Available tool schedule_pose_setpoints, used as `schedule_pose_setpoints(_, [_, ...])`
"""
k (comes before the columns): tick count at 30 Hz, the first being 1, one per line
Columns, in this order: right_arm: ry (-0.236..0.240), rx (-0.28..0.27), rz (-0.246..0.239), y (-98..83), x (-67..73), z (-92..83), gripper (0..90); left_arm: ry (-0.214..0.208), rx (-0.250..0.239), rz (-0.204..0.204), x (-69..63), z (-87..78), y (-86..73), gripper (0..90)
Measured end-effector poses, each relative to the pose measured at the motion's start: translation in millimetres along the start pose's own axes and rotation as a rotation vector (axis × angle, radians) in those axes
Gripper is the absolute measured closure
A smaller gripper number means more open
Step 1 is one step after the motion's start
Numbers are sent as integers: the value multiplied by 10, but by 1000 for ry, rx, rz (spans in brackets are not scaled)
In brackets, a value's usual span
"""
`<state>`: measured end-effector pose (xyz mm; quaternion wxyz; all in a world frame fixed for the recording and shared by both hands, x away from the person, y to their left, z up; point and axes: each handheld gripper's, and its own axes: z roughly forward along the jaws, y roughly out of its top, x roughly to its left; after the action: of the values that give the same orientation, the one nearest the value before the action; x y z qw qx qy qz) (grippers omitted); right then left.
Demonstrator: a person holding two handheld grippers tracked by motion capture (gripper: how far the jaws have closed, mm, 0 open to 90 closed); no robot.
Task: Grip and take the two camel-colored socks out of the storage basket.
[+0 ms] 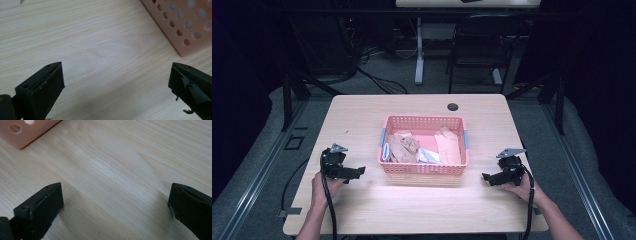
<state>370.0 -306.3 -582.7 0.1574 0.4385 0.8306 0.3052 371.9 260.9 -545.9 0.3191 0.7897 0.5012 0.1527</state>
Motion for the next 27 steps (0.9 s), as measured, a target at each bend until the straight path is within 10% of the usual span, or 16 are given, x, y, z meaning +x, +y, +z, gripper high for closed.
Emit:
schedule_pose_setpoints(18, [-4, -5, 3, -6, 3, 0, 0, -90, 21, 68, -84, -305, 621, 0])
schedule_pose_setpoints(27, [-4, -5, 3, -6, 2, 0, 0, -127, 46, 149, -339, -270, 1081, 0])
